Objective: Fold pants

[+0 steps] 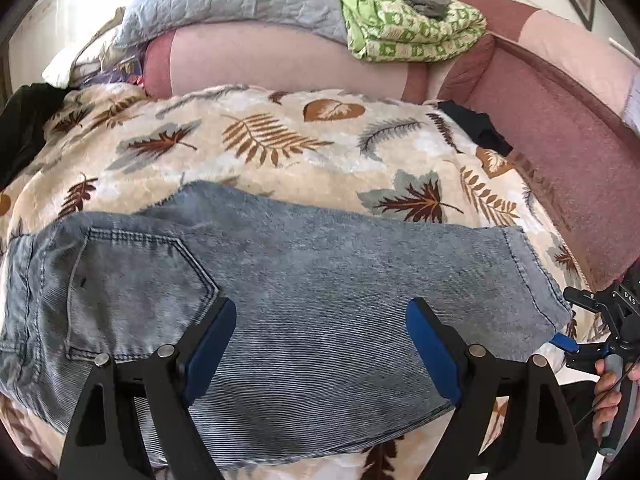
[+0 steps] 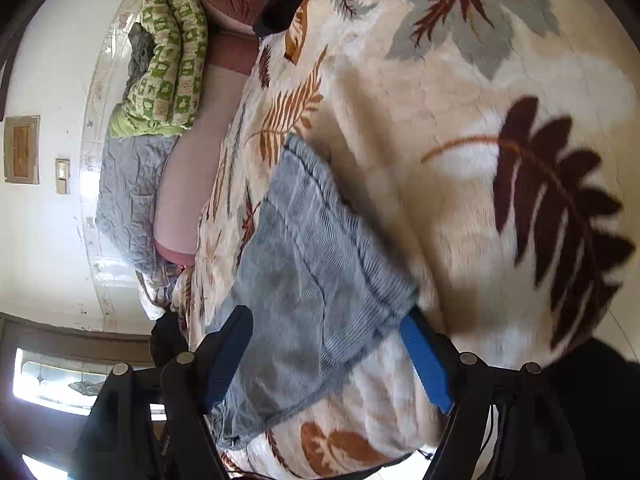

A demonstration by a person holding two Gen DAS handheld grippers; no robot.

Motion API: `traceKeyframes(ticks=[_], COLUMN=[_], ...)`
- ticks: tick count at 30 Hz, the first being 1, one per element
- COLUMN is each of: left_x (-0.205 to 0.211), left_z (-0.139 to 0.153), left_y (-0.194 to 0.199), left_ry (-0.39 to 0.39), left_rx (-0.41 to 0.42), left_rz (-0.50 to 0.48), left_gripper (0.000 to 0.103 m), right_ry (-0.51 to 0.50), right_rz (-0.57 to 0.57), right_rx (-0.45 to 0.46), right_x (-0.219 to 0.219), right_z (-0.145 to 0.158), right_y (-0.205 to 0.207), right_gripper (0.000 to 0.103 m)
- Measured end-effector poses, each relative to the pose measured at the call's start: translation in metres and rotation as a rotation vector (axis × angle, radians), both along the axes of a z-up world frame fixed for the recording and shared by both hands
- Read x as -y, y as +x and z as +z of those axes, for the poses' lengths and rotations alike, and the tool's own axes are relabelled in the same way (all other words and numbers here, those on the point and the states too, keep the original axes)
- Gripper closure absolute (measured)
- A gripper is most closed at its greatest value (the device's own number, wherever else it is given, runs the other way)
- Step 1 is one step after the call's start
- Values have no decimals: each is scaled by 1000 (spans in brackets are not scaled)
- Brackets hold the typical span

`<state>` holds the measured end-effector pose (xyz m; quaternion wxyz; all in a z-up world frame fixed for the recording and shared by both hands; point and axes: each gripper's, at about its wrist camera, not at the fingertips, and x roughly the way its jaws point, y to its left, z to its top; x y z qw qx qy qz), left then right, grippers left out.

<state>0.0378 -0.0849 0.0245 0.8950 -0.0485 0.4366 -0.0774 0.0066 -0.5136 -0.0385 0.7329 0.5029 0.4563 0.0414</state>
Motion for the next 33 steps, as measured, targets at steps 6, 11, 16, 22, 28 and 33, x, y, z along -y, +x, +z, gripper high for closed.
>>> traceKeyframes(ticks=[6, 11, 16, 22, 28, 33], left_x=[22, 39, 50, 52, 53, 52], left_z=[-14, -30, -41, -47, -52, -46], left_y=[12, 17, 17, 19, 20, 21], left_ry=[60, 115, 176, 188, 199, 164], left_rx=[-27, -58, -77, -96, -106, -105], left_rz=[37, 45, 26, 29, 28, 26], left_gripper=[16, 16, 16, 16, 16, 16], right_ry=[42, 81, 64, 67, 66, 74], right_rz=[-4, 11, 11, 3, 2, -11], right_rx=[68, 90, 114, 122, 121, 115], right_x=[6, 10, 8, 7, 8, 8], right_z=[-6, -10, -10, -11, -12, -13], right_y=[-3, -3, -6, -6, -7, -8], right_gripper=[24, 23, 23, 23, 23, 23])
